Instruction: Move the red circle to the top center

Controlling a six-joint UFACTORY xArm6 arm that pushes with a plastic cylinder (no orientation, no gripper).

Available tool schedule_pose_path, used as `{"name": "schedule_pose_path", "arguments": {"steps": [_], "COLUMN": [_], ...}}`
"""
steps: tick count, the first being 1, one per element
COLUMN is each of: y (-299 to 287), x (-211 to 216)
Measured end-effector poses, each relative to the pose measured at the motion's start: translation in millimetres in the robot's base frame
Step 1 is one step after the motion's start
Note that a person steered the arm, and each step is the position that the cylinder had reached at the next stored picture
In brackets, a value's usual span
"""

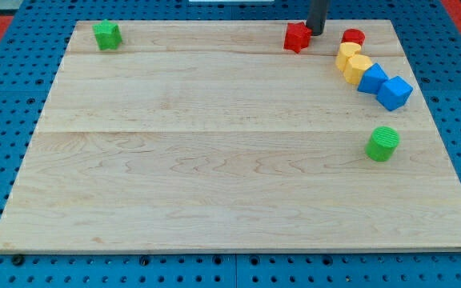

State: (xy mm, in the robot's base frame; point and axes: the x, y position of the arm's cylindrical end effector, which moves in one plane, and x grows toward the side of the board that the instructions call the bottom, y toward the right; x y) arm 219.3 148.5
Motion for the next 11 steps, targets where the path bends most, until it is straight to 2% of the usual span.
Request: {"name": "schedule_pose_path", "arguments": {"steps": [2, 3, 4, 5, 6, 7, 9, 10, 11], "y": [-98.6, -43.0, 56.5, 121.2, 108.4, 57.7, -24.3, 2.2, 63.0], "x": [14.7, -5.7, -13.1, 4.7, 51.8, 49.2, 4.1, 20.7, 7.9]}}
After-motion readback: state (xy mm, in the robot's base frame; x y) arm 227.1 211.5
